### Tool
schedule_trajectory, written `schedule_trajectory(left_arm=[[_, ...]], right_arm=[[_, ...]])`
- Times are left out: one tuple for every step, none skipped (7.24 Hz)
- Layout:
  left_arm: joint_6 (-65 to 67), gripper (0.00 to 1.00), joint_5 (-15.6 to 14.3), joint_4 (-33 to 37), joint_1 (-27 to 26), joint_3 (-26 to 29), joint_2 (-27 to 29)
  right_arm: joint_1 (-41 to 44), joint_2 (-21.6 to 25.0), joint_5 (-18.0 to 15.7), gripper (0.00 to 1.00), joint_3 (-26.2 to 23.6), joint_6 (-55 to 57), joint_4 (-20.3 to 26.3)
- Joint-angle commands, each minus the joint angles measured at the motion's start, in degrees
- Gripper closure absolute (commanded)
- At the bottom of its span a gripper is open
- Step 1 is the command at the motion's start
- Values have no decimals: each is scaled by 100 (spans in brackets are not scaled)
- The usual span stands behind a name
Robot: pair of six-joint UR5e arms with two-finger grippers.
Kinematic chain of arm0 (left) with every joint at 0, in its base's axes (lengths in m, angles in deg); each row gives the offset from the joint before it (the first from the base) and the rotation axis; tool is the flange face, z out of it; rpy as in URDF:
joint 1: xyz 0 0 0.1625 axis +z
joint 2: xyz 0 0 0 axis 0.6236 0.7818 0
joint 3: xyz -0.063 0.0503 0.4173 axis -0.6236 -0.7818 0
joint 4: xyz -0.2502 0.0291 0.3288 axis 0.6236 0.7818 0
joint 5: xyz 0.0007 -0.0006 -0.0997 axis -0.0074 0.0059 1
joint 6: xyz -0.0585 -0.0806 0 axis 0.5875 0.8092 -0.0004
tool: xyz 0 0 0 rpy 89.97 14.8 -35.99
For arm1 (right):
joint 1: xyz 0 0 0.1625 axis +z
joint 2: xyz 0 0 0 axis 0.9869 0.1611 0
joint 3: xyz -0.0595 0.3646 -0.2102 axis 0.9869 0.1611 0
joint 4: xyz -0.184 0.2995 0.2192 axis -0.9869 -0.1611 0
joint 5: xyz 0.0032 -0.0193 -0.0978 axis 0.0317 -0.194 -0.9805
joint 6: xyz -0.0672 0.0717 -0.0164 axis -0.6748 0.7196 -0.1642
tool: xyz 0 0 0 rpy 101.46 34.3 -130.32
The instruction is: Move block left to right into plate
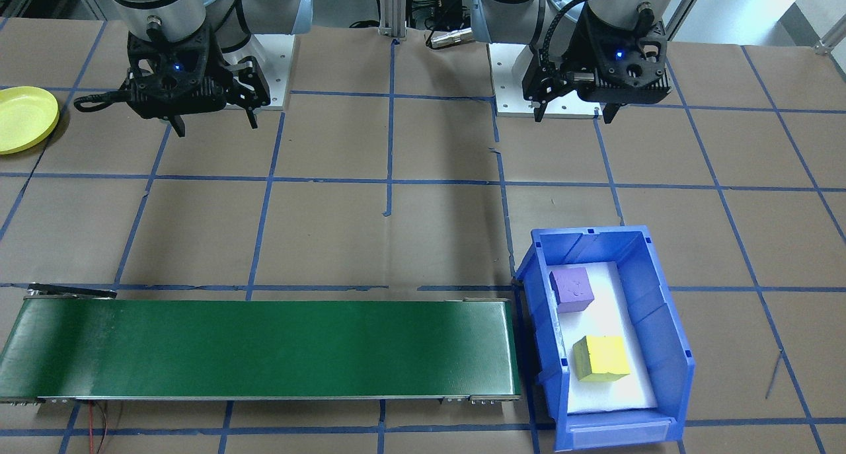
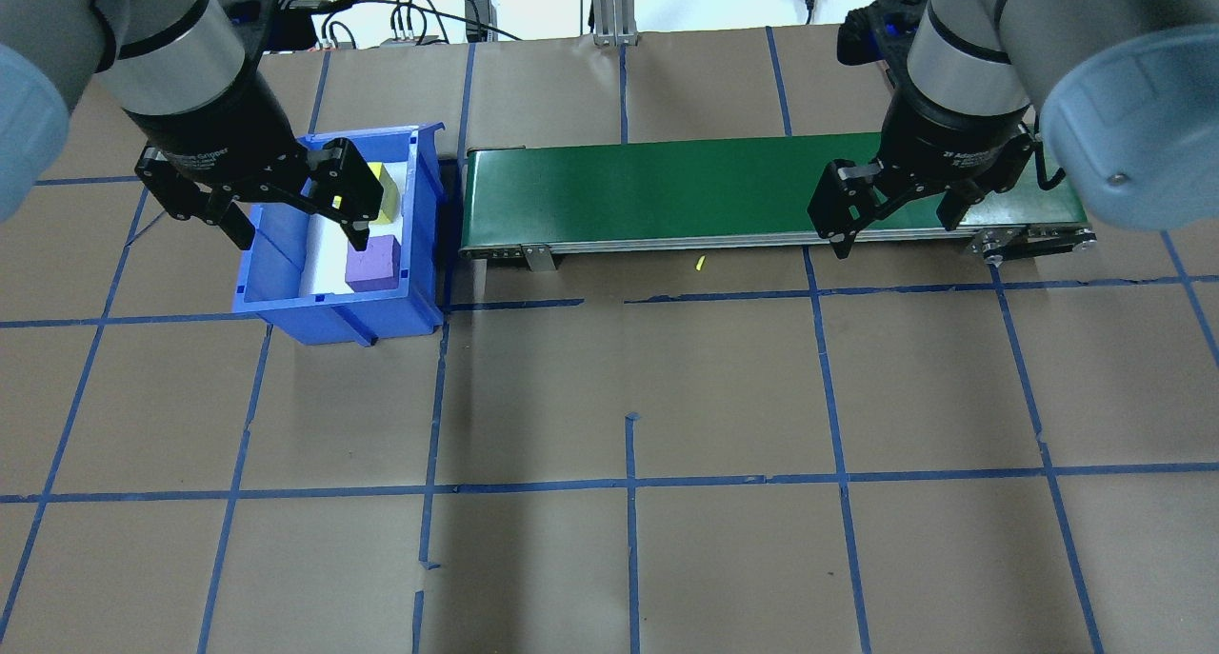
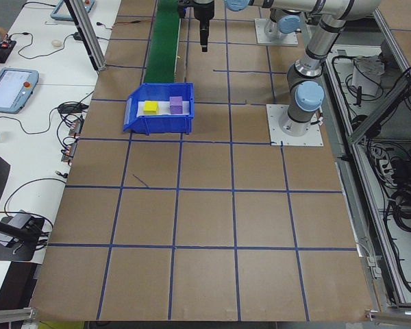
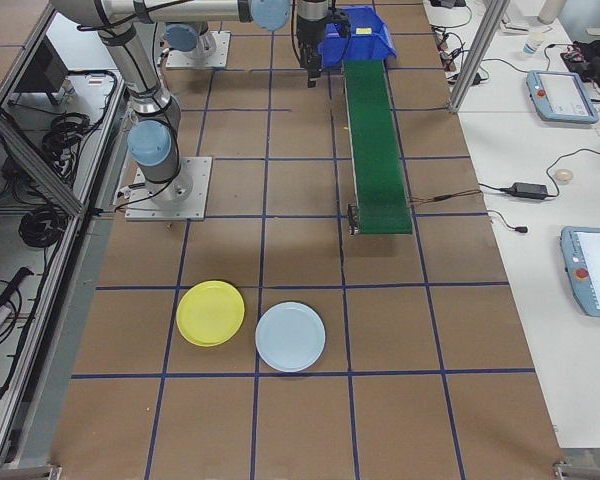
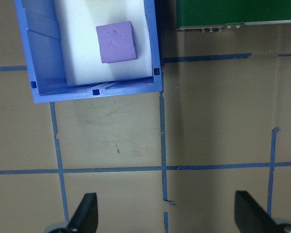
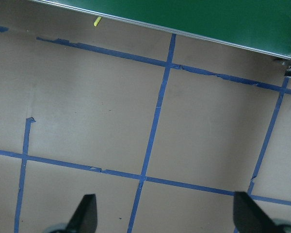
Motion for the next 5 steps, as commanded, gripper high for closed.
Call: schedule_trajectory(left_arm=[[0, 0, 22, -2, 2, -19, 0], [0, 0, 13, -2, 2, -19, 0], [0, 0, -4, -2, 2, -10, 0], [0, 0, 4, -2, 2, -10, 0], [0, 0, -4, 7, 2, -1, -18]], right_arm=[[-60, -14, -56, 0, -5, -282, -2], [-87, -23, -161, 0, -5, -771, -237], [-140, -23, -257, 0, -5, -855, -300], [-166, -23, -258, 0, -13, -855, -274], [-149, -14, -206, 0, -31, -768, -265]])
